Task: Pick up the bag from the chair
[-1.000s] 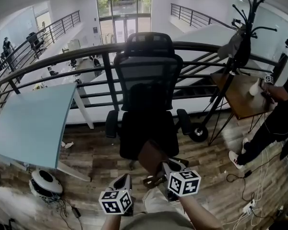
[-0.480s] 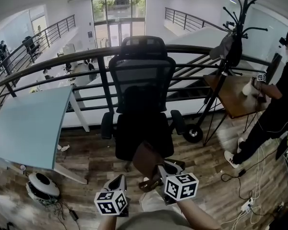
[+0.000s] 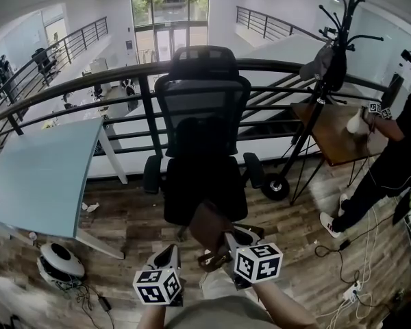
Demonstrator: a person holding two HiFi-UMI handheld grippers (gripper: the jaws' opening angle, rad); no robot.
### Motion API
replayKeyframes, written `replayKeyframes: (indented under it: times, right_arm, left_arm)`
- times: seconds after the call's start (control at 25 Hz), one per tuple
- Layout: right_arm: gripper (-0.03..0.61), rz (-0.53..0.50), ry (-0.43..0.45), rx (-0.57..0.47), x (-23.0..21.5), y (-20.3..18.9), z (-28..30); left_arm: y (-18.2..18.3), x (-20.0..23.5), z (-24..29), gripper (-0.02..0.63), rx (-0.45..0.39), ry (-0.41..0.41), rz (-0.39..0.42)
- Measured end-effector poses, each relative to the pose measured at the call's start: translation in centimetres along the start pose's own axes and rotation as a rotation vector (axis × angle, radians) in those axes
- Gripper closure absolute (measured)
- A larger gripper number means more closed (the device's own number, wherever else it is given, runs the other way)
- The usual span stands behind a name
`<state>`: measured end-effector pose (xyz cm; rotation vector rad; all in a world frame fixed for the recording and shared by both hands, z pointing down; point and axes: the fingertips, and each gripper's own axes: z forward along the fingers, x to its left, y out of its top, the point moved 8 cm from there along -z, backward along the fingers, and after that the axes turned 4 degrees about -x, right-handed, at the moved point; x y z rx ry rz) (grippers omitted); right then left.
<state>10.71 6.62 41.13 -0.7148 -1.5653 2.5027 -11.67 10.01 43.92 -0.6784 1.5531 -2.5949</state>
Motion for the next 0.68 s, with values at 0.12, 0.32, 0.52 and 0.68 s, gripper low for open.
replayKeyframes:
  times: [0.12, 0.32, 0.52, 0.68]
  right_arm:
    - [0.563, -0.013, -0.001, -0.002, 0.0, 0.2, 0.1]
    - [0.563, -0.016, -0.008, -0.005, -0.3, 0.6, 0.2]
    - [0.563, -0.007, -0.012, -0.005, -0.2, 0.8, 0.3]
    - [0.563, 0.002, -0.017, -0.012, 0.0, 1.1, 0.5]
  left_arm:
    - [0.0, 0.1, 0.1, 0.611, 0.006, 0.001, 0.003]
    - [0.1, 0.1, 0.5, 0.611, 0.015, -0.004, 0.005]
    - [0.5, 0.2, 0.7, 0.611, 0.010, -0.010, 0.001]
    - [0.9, 0.4, 0.8, 0.611, 0.008, -0.013, 0.001]
